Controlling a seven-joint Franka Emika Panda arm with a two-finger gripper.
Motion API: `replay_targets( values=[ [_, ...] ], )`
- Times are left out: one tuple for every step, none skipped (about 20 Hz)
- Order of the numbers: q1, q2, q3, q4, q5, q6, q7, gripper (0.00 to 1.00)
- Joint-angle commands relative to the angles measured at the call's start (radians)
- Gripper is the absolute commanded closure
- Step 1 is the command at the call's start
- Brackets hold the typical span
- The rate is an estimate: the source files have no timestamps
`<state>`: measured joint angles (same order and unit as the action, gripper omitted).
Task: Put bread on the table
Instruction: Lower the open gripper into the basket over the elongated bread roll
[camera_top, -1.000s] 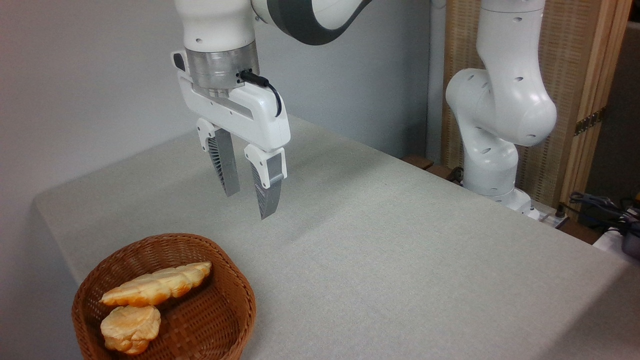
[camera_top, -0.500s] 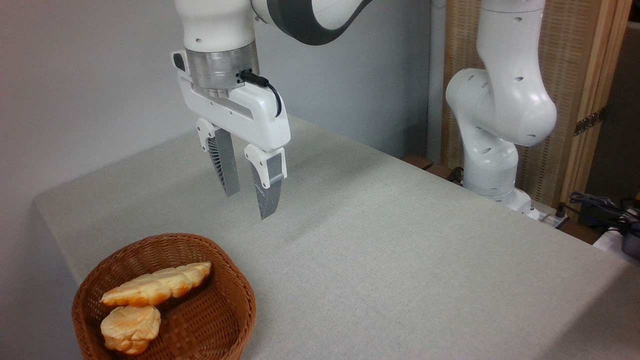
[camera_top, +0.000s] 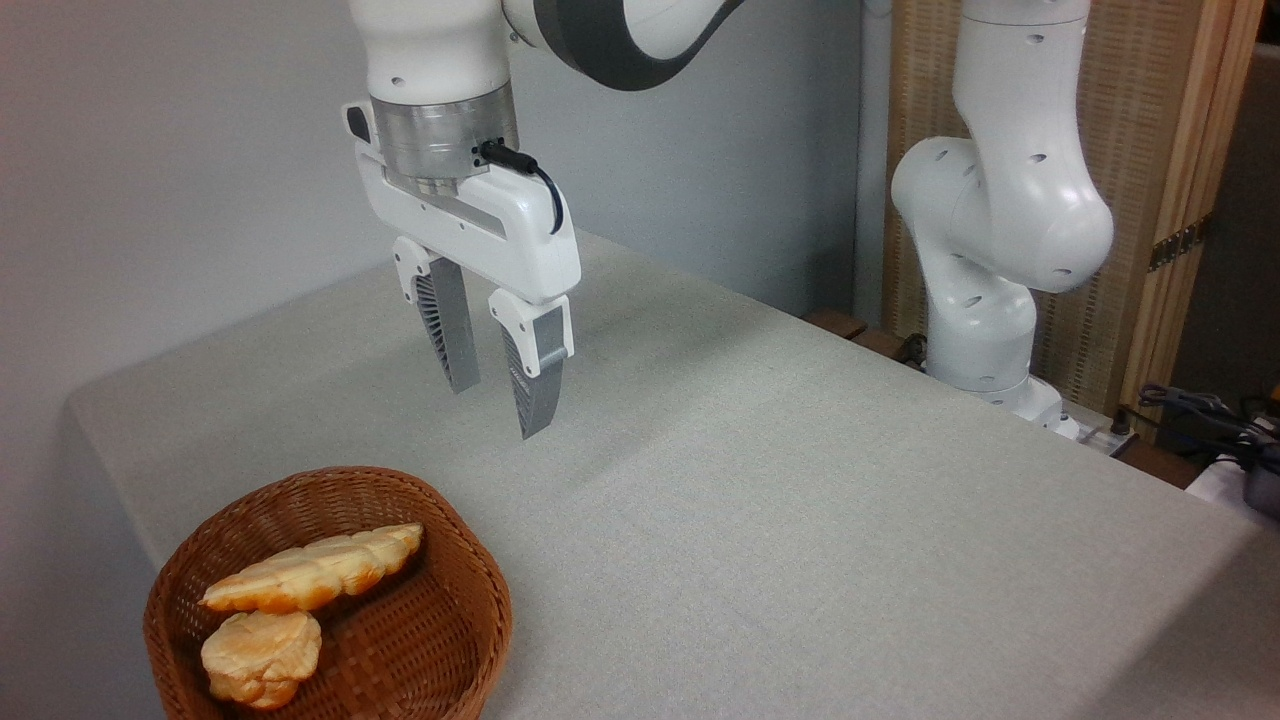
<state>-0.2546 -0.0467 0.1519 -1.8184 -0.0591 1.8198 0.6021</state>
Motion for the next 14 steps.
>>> replay_targets(
  values=[
    [-0.006,0.031,0.001,0.024,0.010,0.010,-0.012,0.00],
    [-0.006,0.042,0.001,0.024,0.009,0.056,-0.016,0.00],
    [-0.006,0.048,0.000,0.024,0.005,0.114,-0.019,0.00],
    [-0.008,0.056,-0.002,0.024,0.013,0.177,-0.021,0.00],
    [-0.008,0.073,-0.002,0.024,0.013,0.232,-0.024,0.00],
    [-0.008,0.086,-0.002,0.024,0.016,0.280,-0.024,0.00],
    [-0.009,0.099,-0.002,0.024,0.016,0.321,-0.024,0.00],
    [-0.014,0.113,-0.002,0.022,0.016,0.360,-0.024,0.00],
    [-0.015,0.128,-0.003,0.022,0.016,0.396,-0.024,0.00],
    [-0.017,0.142,-0.011,0.024,0.018,0.427,-0.024,0.00],
    [-0.017,0.151,-0.021,0.022,0.018,0.447,-0.024,0.00],
    [-0.017,0.160,-0.025,0.024,0.019,0.460,-0.022,0.00],
    [-0.017,0.169,-0.026,0.022,0.019,0.464,-0.022,0.00],
    [-0.018,0.180,-0.026,0.022,0.019,0.467,-0.019,0.00]
  ],
)
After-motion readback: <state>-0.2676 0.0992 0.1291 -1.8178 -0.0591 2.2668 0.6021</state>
